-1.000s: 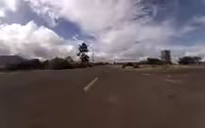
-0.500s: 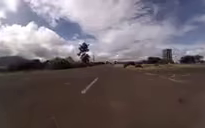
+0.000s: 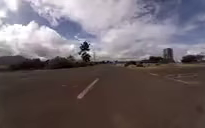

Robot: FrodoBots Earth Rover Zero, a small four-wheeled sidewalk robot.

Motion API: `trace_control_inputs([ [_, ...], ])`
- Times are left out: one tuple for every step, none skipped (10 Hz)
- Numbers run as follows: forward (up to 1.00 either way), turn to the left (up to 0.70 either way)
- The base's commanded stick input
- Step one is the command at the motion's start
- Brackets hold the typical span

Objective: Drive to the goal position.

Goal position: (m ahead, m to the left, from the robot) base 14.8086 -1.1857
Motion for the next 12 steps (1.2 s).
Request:
trace_control_inputs([
  [0.7,-0.3],
  [0.7,-0.11],
  [0.7,0.0],
  [0.7,0.0],
  [0.7,0.0],
  [0.7,0.0],
  [0.7,0.0],
  [0.7,0.0],
  [0.7,0.0],
  [0.7,0.0],
  [0.7,0.0],
  [0.7,0.0],
])
